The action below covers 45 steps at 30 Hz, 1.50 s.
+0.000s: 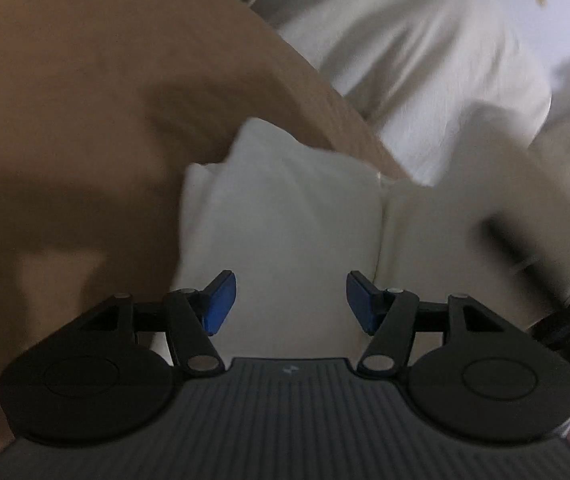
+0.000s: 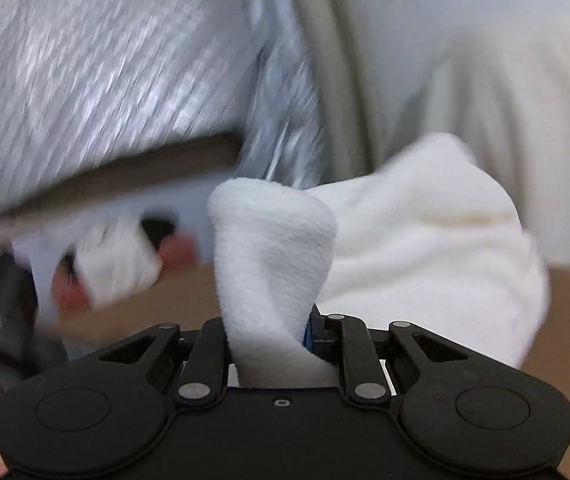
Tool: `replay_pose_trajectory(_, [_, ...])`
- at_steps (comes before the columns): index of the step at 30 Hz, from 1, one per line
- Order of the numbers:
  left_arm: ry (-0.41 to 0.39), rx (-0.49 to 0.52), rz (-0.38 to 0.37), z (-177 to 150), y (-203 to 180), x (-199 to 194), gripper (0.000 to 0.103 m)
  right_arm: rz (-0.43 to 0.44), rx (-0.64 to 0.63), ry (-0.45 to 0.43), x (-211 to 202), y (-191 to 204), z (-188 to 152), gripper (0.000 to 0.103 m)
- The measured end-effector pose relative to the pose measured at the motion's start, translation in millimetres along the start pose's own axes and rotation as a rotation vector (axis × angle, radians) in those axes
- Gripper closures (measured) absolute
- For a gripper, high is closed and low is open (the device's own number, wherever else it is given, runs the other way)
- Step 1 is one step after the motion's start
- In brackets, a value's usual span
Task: Fold clothes
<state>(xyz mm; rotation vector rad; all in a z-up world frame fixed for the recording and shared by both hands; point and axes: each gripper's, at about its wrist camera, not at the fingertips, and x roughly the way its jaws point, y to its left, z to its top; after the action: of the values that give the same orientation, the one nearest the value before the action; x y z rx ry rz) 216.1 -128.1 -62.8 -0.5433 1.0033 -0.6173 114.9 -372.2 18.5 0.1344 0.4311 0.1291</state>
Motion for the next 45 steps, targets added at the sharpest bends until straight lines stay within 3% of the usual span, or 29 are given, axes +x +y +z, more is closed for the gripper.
replay_pose_trajectory(4, [-0.001, -0.092, 0.001, 7.1, 26.7, 5.6, 0.043, 0.004, -0.038, 0.166, 45.5, 18.6, -41.7, 0.082])
replay_pose_trajectory(6, [0.027, -0.135, -0.013, 5.7, 34.4, 11.8, 0.043, 0.013, -0.044, 0.172, 49.4, 27.3, -54.5, 0.082])
replay_pose_trajectory(11, [-0.008, -0.15, -0.08, 6.4, 34.1, 4.8, 0.043, 0.063, -0.047, 0.05, 25.3, 54.4, -21.1, 0.082])
replay_pose_trajectory(12, [-0.029, -0.161, -0.084, 7.2, 36.4, 1.8, 0.043, 0.08, -0.069, 0.059, 30.3, 64.2, -14.0, 0.082])
replay_pose_trajectory(16, [-0.084, -0.2, -0.033, 4.7, 48.6, -1.3, 0.043, 0.016, -0.306, 0.215, 65.2, 97.1, -44.6, 0.082])
replay_pose_trajectory(19, [-0.094, -0.233, -0.12, 4.5, 51.1, -2.8, 0.043, 0.007, -0.288, 0.235, 76.6, 100.3, -70.4, 0.079])
replay_pose_trajectory(21, [-0.105, -0.216, -0.164, 2.7, 45.9, -6.1, 0.04, -0.01, -0.307, 0.216, 73.3, 109.0, -76.5, 0.068])
replay_pose_trajectory(23, [-0.092, -0.174, -0.149, -0.4, 39.0, -0.6, 0.039, 0.013, -0.37, 0.213, 57.4, 120.8, -77.1, 0.058])
replay_pose_trajectory(28, [-0.037, -0.094, -0.023, -3.5, 29.3, 5.9, 0.039, 0.132, -0.342, 0.161, -23.3, 112.8, -65.2, 0.055])
replay_pose_trajectory(31, [-0.041, -0.035, 0.042, -3.7, 19.9, 6.3, 0.039, 0.071, -0.336, 0.147, -67.1, 99.1, -74.7, 0.047])
replay_pose_trajectory(33, [-0.034, -0.009, 0.029, -6.4, 21.8, -5.5, 0.038, -0.006, -0.357, 0.176, -78.1, 87.8, -83.0, 0.04])
replay_pose_trajectory(38, [-0.101, 0.081, -0.039, -8.8, 2.2, -26.9, 0.037, -0.201, -0.4, 0.252, -80.2, 69.2, -117.1, 0.039])
replay_pose_trajectory(41, [-0.108, 0.163, -0.075, -14.8, -13.1, -28.0, 0.032, -0.247, -0.279, 0.253, -71.2, 59.6, -121.3, 0.037])
replay_pose_trajectory(43, [-0.038, 0.209, 0.004, -22.0, -16.8, -14.1, 0.032, -0.27, -0.18, 0.207, -65.0, 51.6, -122.3, 0.036])
replay_pose_trajectory(44, [0.0, 0.231, 0.048, -25.6, -18.3, -6.5, 0.034, -0.312, -0.15, 0.192, -64.3, 48.2, -121.2, 0.044])
replay_pose_trajectory(45, [0.038, 0.253, 0.092, -29.3, -19.9, 1.0, 0.043, -0.353, -0.121, 0.177, -64.1, 45.0, -120.0, 0.062])
